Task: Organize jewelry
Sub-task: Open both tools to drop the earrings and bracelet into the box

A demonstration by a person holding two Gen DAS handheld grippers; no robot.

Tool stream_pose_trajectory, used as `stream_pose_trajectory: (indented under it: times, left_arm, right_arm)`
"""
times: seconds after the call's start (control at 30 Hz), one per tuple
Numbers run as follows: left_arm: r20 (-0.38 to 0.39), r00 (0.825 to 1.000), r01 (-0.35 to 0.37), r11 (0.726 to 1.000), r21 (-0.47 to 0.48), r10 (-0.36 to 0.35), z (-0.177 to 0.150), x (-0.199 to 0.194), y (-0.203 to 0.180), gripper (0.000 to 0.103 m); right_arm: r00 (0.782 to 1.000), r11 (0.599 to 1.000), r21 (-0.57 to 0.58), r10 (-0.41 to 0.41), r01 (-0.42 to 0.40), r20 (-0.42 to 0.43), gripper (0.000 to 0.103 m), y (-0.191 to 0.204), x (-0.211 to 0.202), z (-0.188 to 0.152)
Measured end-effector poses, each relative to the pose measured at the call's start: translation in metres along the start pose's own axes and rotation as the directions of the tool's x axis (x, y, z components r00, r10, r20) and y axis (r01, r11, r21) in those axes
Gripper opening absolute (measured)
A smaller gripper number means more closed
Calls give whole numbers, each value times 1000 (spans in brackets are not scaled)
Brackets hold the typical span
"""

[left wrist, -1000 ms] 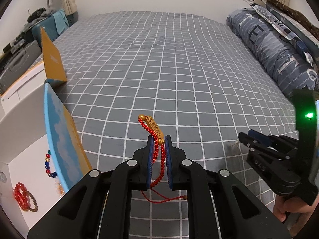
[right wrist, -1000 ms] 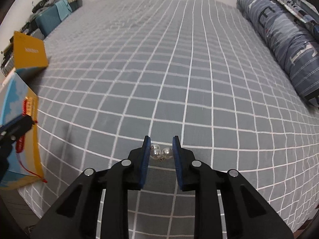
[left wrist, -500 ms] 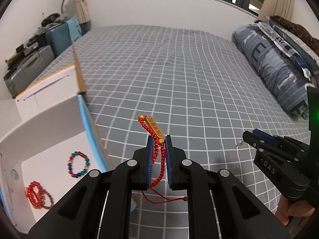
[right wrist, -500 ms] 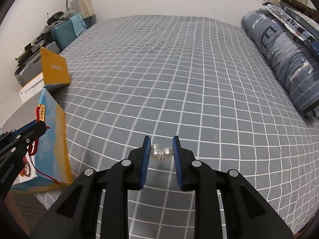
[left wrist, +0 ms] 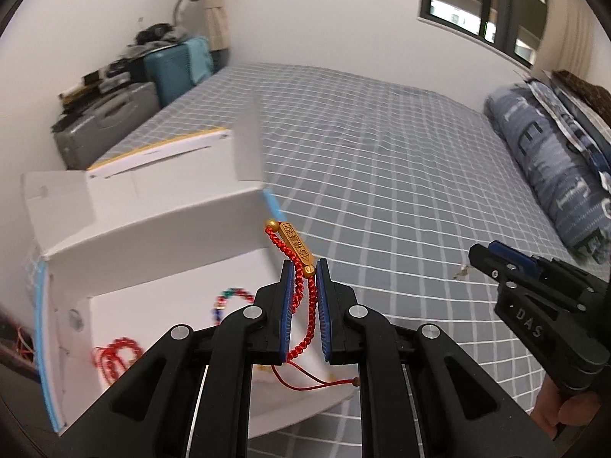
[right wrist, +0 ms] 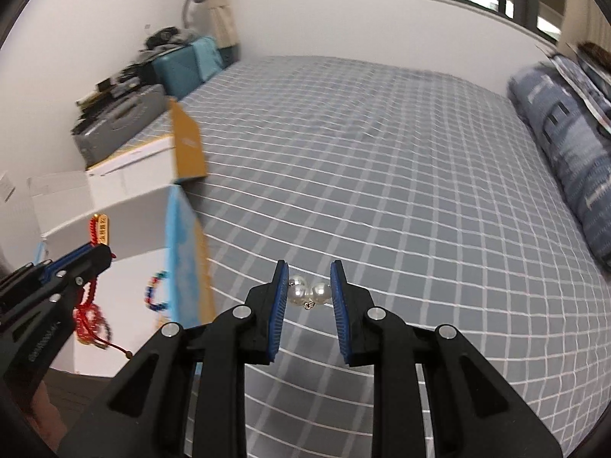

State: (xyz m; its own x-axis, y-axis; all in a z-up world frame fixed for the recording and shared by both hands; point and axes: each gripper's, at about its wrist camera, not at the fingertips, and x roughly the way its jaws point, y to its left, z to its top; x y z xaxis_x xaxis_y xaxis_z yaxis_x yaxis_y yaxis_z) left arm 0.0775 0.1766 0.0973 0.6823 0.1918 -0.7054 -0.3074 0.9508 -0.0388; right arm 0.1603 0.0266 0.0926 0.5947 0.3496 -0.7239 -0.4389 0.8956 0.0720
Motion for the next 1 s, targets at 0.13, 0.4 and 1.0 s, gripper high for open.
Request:
stream_pose_trajectory:
  times: [0.13,0.4,1.0]
  left_arm:
    - [10,999,-41,998,-37,41,-5,-8,37,11]
    - [-22,992,-123,986,-114,121,-26,-9,108,11]
    - [-203,958,-243,952,-186,205,-58,37,171,12]
  right_arm:
    - [998,998,-49,52,-51,19,21,37,-2,7]
    - [988,978,-147,153,-150,11,21,116,10,12]
    - [965,941,-286,115,-183,-237,22,198,107,-19]
